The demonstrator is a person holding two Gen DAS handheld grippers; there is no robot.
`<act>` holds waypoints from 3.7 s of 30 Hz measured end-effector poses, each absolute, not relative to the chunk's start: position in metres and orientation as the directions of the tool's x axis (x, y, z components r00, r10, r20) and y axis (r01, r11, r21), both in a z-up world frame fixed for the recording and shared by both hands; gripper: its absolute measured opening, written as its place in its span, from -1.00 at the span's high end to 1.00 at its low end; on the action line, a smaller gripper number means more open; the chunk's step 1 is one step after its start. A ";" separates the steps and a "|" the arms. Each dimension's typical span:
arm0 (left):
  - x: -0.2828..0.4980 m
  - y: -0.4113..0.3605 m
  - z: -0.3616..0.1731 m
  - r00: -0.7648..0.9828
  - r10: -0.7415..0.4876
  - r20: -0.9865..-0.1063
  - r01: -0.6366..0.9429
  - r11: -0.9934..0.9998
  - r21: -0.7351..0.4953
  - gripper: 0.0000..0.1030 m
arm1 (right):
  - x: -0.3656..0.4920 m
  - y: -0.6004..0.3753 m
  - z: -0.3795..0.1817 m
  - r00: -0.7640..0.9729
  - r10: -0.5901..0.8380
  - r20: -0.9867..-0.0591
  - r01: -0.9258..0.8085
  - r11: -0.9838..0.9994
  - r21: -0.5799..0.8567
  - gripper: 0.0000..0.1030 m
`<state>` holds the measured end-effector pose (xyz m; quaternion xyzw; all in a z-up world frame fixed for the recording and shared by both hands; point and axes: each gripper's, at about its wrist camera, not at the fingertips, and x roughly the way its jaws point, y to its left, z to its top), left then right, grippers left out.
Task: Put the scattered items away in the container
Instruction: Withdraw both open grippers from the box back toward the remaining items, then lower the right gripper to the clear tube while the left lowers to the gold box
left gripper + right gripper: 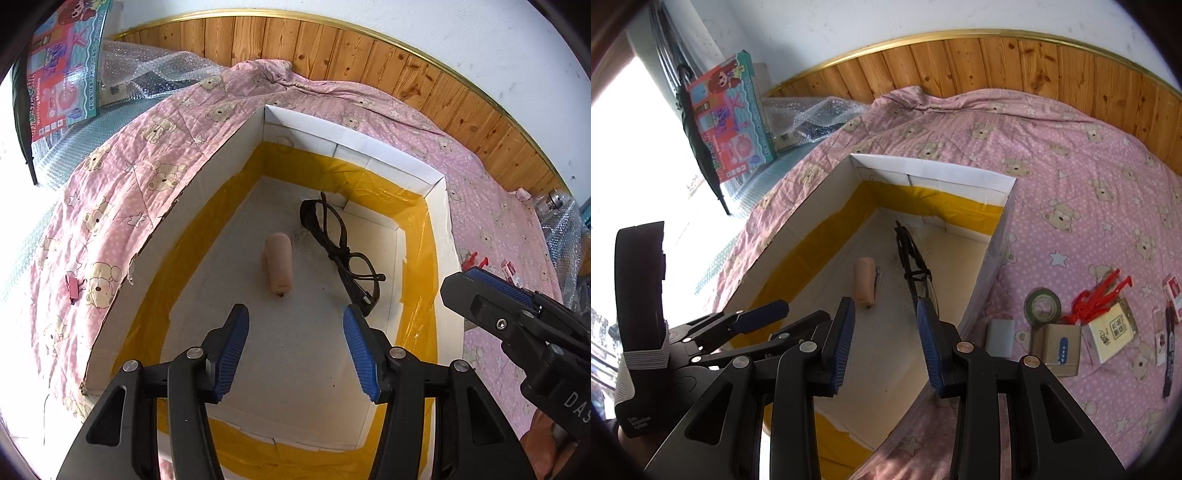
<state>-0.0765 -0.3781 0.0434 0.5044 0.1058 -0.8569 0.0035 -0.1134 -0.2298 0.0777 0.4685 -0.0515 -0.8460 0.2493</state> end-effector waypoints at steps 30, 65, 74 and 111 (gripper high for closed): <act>-0.005 -0.301 0.069 -0.524 0.126 -0.842 0.017 -0.987 -0.158 -0.07 | -0.032 -0.146 0.049 -0.456 -0.508 -0.731 0.261 -0.861 0.436 0.27; -0.012 -0.170 0.044 -0.488 0.197 -0.850 -0.207 -0.973 -0.107 -0.07 | -0.004 -0.017 -0.001 -0.522 -0.389 -0.759 -0.052 -0.873 0.484 0.17; -0.032 -0.172 0.030 -0.466 0.209 -0.860 -0.192 -0.972 -0.133 -0.07 | -0.013 -0.001 -0.001 -0.512 -0.355 -0.782 -0.073 -0.889 0.452 0.16; -0.155 -0.149 -0.041 -0.354 0.223 -0.908 -0.121 -0.974 -0.192 -0.37 | -0.172 0.089 -0.056 -0.483 -0.201 -0.852 -0.102 -0.954 0.282 0.08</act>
